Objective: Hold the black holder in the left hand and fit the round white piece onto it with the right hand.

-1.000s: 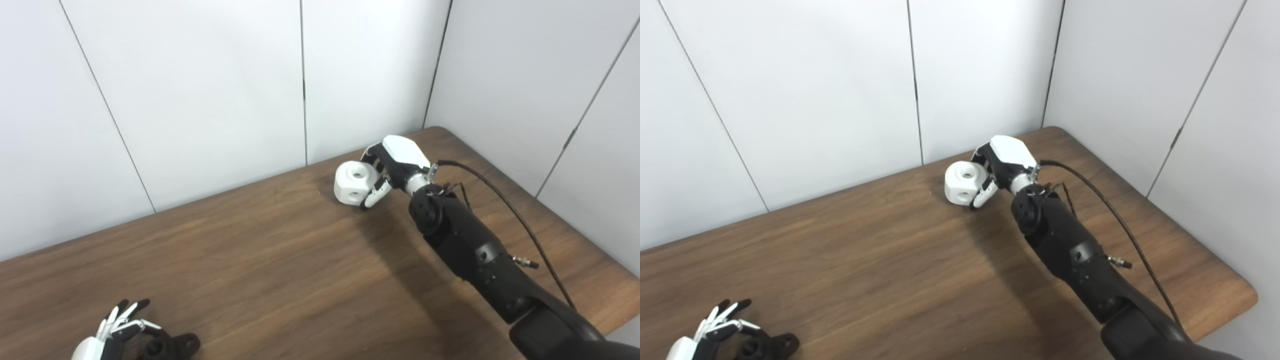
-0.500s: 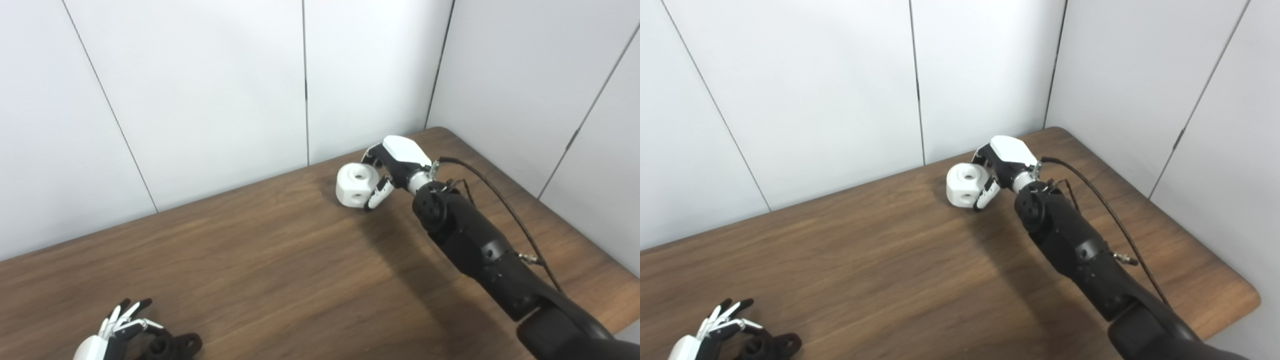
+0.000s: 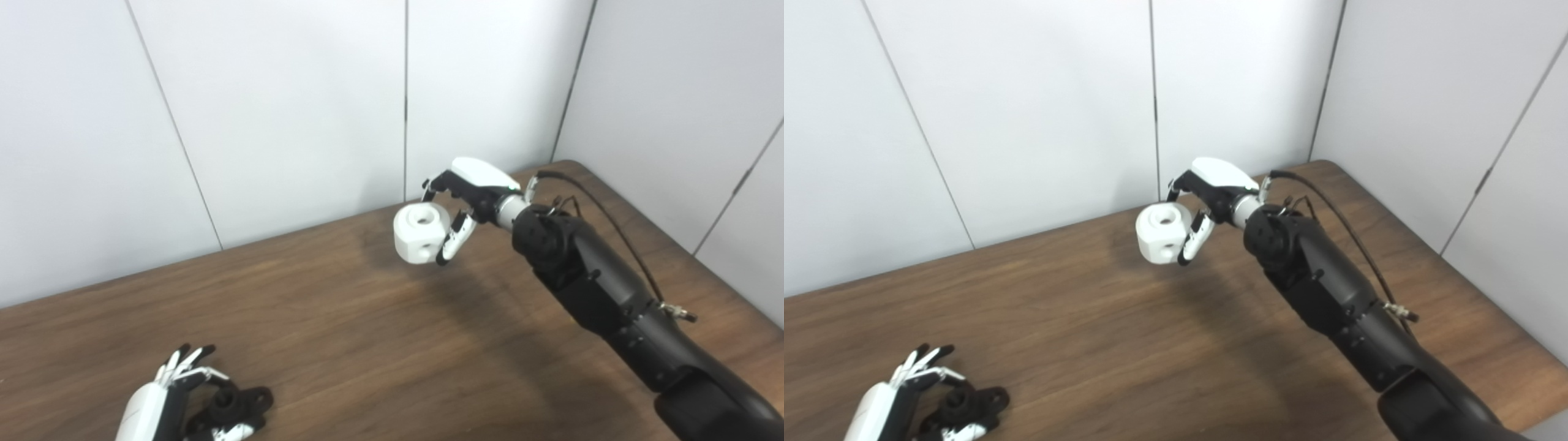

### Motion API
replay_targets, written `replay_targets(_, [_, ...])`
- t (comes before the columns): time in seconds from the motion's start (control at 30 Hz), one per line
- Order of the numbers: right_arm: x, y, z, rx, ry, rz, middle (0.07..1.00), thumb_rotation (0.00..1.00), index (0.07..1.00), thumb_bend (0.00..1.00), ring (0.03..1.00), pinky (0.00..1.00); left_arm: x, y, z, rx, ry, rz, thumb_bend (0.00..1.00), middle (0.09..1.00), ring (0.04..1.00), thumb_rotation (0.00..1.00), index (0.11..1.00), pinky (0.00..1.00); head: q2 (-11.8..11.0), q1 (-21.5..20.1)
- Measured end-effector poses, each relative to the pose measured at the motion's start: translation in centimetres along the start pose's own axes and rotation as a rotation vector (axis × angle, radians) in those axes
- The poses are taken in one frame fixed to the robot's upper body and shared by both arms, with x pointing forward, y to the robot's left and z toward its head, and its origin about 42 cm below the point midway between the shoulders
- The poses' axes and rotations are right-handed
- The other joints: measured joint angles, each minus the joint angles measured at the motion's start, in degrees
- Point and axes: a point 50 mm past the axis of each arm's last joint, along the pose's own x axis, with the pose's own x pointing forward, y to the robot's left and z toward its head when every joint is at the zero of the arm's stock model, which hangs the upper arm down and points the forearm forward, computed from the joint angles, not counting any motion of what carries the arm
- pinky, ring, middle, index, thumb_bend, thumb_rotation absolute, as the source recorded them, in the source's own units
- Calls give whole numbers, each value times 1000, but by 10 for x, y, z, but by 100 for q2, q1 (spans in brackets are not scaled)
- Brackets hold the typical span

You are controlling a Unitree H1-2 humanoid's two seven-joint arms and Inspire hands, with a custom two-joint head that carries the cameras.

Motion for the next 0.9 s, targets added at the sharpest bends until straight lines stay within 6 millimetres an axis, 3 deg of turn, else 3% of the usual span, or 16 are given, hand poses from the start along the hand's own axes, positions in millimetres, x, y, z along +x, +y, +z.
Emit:
replay_targets(0.17, [-9, -4, 16, -3, -38, 4, 885, 130, 476, 512, 902, 807, 5, -4, 4, 0, -9, 4, 519, 902, 1000, 40, 481, 1000, 0, 194])
replay_targets(0.3, [-15, -5, 33, 26, -78, 6, 905, 132, 477, 512, 932, 845, 8, -8, 8, 15, -8, 4, 519, 903, 1000, 40, 481, 1000, 0, 343])
replay_targets(0.63, [-35, -6, 56, 50, -185, 36, 935, 128, 479, 512, 989, 967, 19, -22, 20, 21, -8, -9, 520, 911, 1000, 42, 481, 1000, 158, 1072])
replay_targets(0.9, [-44, 12, 81, 88, -268, 74, 930, 128, 478, 513, 992, 994, 34, -36, 33, 6, -22, -20, 520, 912, 1000, 42, 480, 1000, 219, 1336])
